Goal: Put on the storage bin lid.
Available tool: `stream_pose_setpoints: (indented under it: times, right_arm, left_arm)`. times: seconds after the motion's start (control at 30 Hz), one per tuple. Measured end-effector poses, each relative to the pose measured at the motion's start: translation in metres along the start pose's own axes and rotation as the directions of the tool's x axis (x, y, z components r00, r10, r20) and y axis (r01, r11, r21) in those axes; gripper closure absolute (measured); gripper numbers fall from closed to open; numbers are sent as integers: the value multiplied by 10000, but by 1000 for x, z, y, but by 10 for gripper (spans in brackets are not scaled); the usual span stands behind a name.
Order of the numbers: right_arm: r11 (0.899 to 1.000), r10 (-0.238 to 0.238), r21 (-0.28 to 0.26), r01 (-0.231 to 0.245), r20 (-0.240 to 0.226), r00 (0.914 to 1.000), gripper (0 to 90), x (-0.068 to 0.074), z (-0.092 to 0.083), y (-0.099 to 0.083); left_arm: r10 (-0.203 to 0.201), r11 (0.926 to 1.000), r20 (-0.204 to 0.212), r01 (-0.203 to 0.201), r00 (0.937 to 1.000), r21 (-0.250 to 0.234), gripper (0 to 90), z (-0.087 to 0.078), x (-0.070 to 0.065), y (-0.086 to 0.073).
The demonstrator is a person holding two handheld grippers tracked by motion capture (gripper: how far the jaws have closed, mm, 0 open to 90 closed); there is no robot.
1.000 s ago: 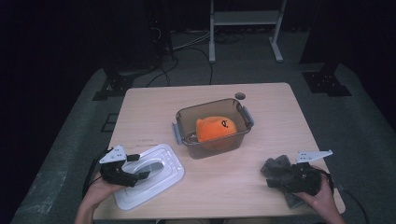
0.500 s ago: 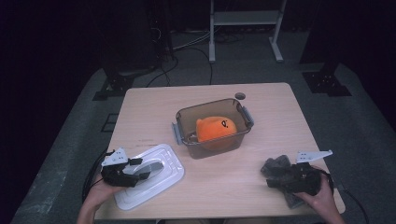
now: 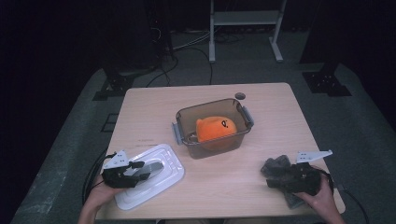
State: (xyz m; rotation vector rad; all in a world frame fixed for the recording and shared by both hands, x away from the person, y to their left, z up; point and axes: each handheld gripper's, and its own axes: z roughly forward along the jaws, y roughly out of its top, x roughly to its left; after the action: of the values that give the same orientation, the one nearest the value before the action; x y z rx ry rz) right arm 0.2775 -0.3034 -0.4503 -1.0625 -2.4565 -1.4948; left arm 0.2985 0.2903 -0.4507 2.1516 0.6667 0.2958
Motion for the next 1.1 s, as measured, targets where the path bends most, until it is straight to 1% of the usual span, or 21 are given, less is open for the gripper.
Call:
stream_pose_setpoints:
  times: [0.1,0.27,0.47,0.67,1.1]
  right_arm:
    - [10000,-3,-10,3,-5,10000,315,0,0,0]
    - [10000,-1,-21,1,-10,10000,315,0,0,0]
    - [10000,-9,-15,9,-24,10000,315,0,1,0]
    - [10000,-2,-5,2,-27,10000,315,0,1,0]
    - [10000,-5,15,5,-33,10000,315,0,1,0]
  left_arm:
    - [74,10000,-6,-74,10000,53,475,1,0,-1]
    - [30,10000,-62,-30,10000,11,494,1,0,-2]
    - [160,9999,-35,-160,9999,61,527,3,-1,-2]
    - [234,9997,-33,-234,9997,15,557,4,-2,-1]
    - [261,9996,-52,-260,9996,52,607,5,-2,-1]
